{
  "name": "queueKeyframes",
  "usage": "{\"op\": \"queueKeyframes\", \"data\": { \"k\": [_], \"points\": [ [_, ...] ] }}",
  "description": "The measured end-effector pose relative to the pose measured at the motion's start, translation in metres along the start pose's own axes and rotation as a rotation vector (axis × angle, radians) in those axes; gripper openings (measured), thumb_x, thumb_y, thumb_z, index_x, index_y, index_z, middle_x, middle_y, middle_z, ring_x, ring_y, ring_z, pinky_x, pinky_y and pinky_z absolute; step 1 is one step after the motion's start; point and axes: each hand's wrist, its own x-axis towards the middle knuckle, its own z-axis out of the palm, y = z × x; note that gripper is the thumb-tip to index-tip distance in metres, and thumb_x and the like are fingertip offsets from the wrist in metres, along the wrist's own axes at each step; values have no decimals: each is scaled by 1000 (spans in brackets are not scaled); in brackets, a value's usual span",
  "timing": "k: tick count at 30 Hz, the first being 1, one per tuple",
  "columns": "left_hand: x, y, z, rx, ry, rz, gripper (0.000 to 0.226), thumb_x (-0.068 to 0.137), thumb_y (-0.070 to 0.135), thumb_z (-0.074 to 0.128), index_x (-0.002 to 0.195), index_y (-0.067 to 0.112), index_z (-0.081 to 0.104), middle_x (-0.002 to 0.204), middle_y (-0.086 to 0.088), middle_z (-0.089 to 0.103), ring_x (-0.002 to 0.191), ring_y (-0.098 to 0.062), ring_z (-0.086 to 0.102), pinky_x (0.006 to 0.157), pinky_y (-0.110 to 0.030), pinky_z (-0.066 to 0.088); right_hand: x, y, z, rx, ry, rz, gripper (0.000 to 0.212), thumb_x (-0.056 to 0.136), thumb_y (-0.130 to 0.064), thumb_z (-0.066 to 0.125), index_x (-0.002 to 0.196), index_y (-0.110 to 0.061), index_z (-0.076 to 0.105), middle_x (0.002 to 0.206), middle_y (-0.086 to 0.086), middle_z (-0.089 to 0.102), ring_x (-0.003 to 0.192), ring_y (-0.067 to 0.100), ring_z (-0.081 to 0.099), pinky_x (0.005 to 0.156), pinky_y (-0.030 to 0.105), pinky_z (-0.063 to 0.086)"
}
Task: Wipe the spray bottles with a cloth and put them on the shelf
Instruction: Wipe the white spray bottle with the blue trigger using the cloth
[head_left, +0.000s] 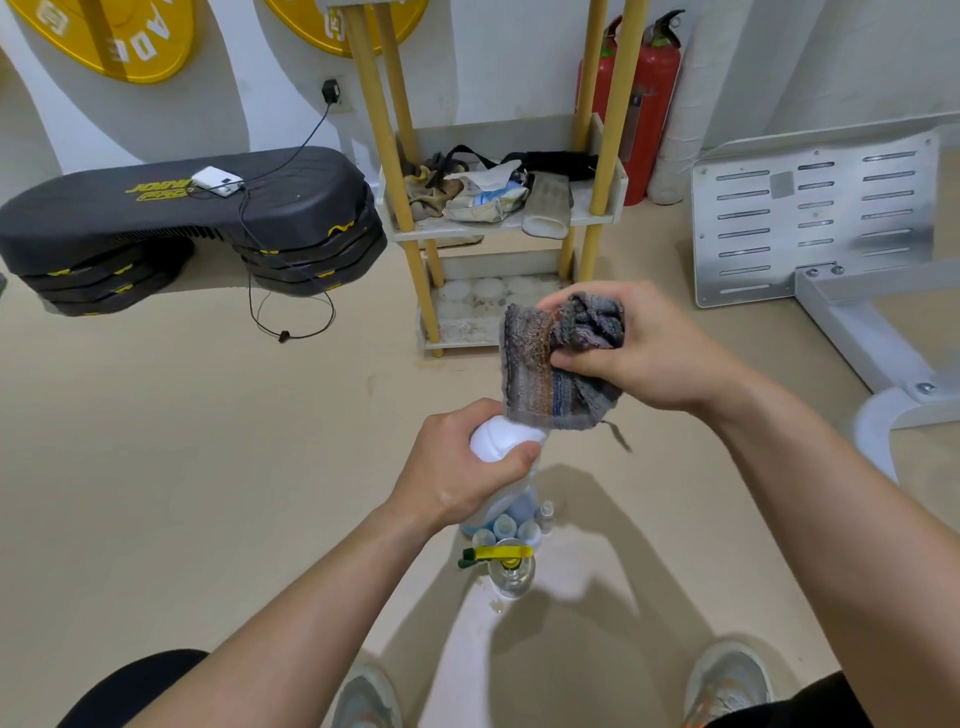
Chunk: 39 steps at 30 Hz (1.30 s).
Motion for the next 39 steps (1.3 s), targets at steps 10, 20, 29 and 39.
{"op": "queueKeyframes", "data": {
  "k": [10,20,29,39],
  "points": [
    [3,3,2,-113,67,-48,44,66,62,64,93,28,72,87,11,72,81,-6,65,68,-18,51,8,5,39,160,526,27,9,88,-24,79,95,-22,73,89,-8,78,86,8,74,80,33,60],
    [6,1,-3,-160,142,-105,33,66,63,64,85,37,68,84,17,70,76,0,63,64,-12,47,11,32,49,405,482,36,19,91,-17,72,109,-19,68,104,1,76,97,18,72,83,34,57],
    [12,7,2,-188,194,-166,45,65,68,58,88,31,66,84,13,70,81,-9,64,70,-27,51,12,34,53,555,788,209,4,96,-19,68,97,-22,65,90,-1,73,74,17,65,62,32,48],
    [14,12,1,-262,238,-264,37,83,59,60,91,23,56,85,8,66,76,-12,61,62,-27,43,-8,15,103,308,558,103,63,95,0,62,151,-24,46,130,-17,65,118,-8,60,101,15,47]
  ]
}}
